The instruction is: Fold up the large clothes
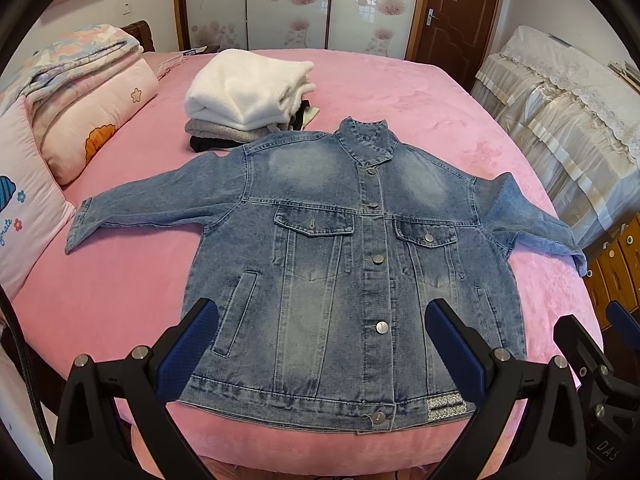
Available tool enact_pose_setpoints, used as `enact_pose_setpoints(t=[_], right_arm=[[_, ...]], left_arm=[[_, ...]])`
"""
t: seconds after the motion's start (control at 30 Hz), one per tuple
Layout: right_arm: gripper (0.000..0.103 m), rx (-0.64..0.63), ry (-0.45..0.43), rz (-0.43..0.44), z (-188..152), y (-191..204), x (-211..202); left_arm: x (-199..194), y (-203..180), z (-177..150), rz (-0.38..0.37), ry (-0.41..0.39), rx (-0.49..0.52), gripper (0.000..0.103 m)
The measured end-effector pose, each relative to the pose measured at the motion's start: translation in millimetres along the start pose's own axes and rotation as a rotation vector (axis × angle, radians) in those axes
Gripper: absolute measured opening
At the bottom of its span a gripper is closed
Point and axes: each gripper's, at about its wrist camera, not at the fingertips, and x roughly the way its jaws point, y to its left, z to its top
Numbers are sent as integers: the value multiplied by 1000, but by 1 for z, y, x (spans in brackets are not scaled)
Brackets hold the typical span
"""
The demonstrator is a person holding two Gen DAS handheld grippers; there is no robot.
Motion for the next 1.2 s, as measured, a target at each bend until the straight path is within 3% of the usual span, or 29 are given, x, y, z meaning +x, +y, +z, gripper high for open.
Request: enact_pose_setpoints(t=[1.2], right_arm=[[103,1,6,7,-4,-2,-1]], left_arm=[[-2,-4,-4,20,17,9,102]])
